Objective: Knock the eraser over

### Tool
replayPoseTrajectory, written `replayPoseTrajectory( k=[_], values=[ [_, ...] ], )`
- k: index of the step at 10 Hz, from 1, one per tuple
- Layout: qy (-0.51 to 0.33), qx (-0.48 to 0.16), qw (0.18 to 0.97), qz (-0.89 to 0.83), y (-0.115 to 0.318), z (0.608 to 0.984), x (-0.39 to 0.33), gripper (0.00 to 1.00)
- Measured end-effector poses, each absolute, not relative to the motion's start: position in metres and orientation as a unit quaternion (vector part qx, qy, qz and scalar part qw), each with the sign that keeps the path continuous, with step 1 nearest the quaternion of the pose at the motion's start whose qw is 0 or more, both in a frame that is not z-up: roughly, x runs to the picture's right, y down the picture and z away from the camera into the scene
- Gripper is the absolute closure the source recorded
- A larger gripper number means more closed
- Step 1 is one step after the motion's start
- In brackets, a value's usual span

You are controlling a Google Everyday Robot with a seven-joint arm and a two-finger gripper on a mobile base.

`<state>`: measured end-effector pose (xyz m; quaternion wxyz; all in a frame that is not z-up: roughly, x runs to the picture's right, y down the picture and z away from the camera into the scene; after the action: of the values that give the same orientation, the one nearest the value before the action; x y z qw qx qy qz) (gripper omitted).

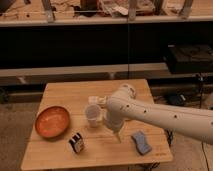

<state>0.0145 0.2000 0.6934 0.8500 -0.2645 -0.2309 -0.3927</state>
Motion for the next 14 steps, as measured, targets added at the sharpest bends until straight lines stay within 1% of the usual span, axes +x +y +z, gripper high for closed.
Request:
replayPoseTrajectory(
  k=[14],
  values=[
    [-0.249,-0.263,0.835,-0.414,0.210,0.692,-0.008,0.20]
  ],
)
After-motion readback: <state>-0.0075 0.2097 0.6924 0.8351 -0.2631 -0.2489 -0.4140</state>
